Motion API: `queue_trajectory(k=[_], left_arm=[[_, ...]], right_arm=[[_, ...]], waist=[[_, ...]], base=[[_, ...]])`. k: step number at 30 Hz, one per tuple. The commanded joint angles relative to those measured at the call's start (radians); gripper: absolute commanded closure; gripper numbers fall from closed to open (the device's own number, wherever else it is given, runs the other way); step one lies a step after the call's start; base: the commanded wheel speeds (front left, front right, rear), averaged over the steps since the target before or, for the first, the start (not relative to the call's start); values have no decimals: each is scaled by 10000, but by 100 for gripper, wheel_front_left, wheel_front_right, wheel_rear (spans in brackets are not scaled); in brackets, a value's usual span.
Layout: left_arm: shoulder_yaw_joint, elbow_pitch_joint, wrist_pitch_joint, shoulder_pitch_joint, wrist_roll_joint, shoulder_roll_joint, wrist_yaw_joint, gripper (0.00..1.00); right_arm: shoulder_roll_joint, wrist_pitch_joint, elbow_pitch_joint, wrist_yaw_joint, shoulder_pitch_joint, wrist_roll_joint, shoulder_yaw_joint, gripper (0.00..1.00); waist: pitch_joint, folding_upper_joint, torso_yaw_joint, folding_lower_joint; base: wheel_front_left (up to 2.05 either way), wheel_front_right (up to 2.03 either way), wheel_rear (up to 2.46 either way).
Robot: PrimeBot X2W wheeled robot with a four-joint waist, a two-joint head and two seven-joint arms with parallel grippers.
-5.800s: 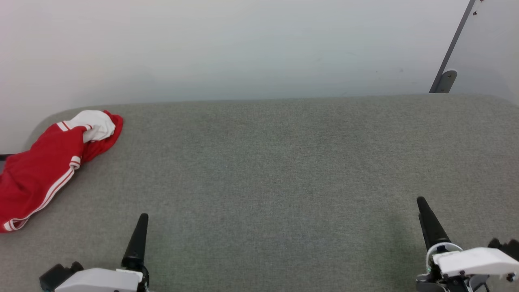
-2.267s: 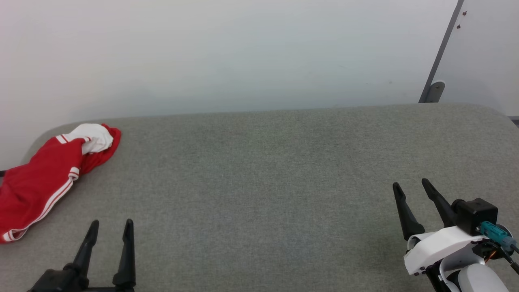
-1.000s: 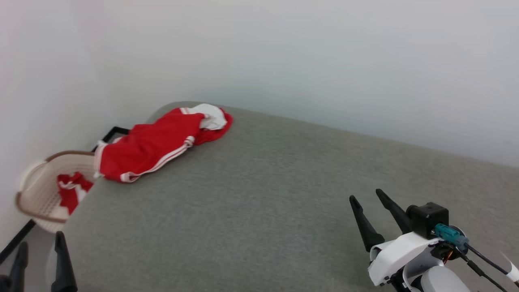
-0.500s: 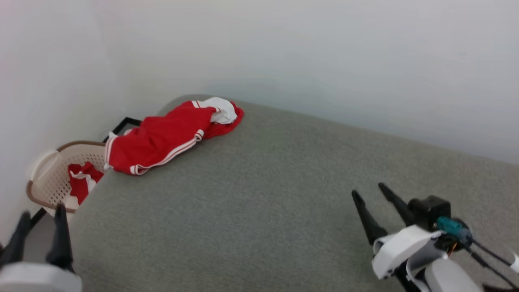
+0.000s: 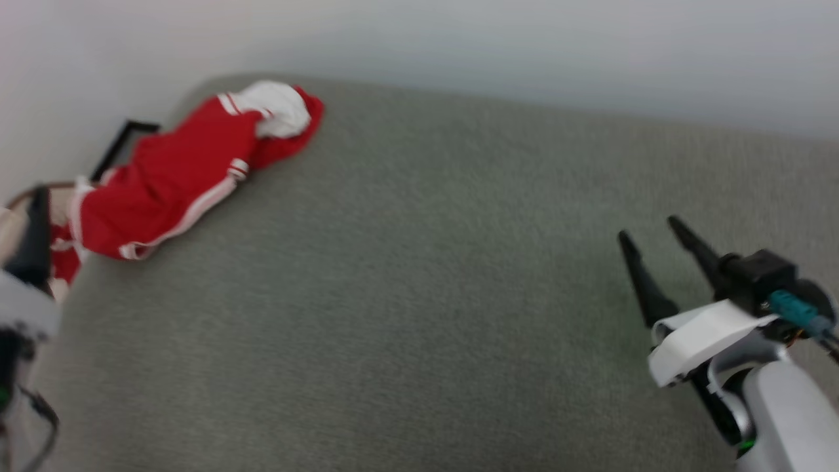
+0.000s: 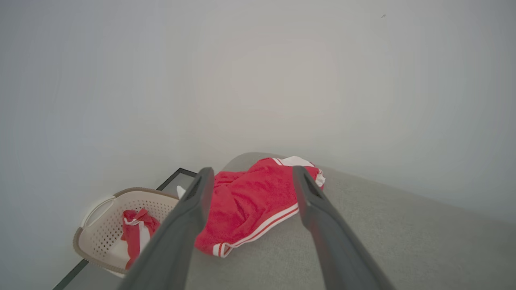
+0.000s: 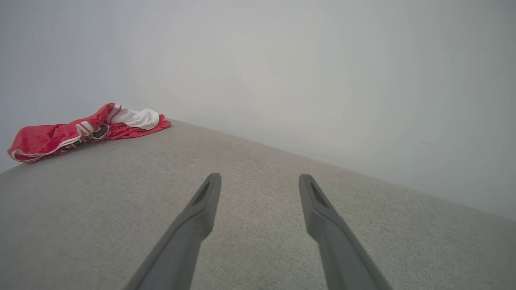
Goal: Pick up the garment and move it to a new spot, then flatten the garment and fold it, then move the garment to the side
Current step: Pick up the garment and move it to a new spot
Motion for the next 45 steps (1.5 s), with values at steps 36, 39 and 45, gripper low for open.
queue_trajectory(k=[36, 39, 45], left_arm=[[-2193, 9885, 2737, -7663, -291, 345, -487, 0], [-2297, 10248, 2747, -7761, -326, 206, -519, 0], [-2363, 10335, 1968, -8105, -266, 506, -537, 100]], right_arm=[[-622, 2450, -4706, -14, 651, -948, -1996, 0], [-592, 2523, -4698, -14, 653, -964, -1982, 0], [-466, 2370, -4543, -11, 661, -853, -1946, 0]], waist=[[5406, 0, -1161, 0], [5366, 0, -1109, 0], [5020, 0, -1037, 0]], base=[[0, 0, 0], [0, 0, 0], [0, 0, 0]])
